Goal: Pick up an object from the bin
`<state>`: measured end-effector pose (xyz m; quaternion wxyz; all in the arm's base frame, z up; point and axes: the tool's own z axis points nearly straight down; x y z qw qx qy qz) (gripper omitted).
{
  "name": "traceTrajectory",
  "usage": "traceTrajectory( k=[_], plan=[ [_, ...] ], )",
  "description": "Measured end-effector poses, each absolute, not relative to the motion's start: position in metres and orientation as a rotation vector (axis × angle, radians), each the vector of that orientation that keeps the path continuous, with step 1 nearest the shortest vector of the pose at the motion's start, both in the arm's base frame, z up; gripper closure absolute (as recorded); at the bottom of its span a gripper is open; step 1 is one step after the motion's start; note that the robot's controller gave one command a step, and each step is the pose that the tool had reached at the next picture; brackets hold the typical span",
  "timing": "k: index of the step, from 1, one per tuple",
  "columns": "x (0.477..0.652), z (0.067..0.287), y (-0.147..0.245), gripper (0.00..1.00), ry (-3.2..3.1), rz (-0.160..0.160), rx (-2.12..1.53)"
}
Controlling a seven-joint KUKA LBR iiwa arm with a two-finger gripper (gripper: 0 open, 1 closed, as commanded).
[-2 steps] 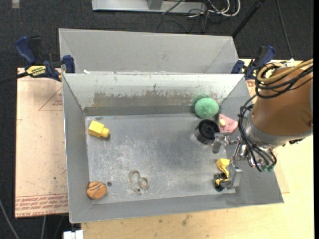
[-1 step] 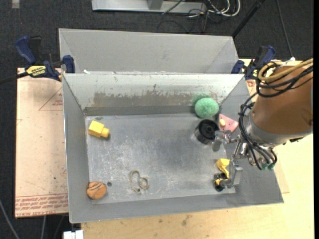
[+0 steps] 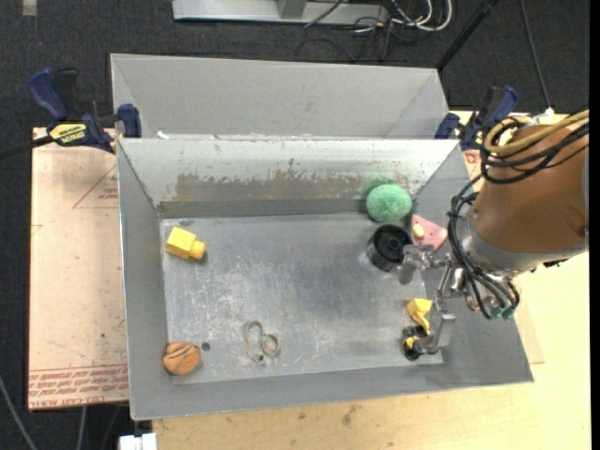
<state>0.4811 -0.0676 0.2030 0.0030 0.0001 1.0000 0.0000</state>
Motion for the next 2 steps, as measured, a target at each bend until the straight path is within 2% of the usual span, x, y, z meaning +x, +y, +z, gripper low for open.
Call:
traceTrajectory(
  k=[1,2],
  plan=[
    [0.4859,0.1671,-0.0637,0.00,3.143,0.003,-0.167],
    [0.4878,0.1573,-0.0729,0.00,3.134,0.001,-0.177]
  ],
)
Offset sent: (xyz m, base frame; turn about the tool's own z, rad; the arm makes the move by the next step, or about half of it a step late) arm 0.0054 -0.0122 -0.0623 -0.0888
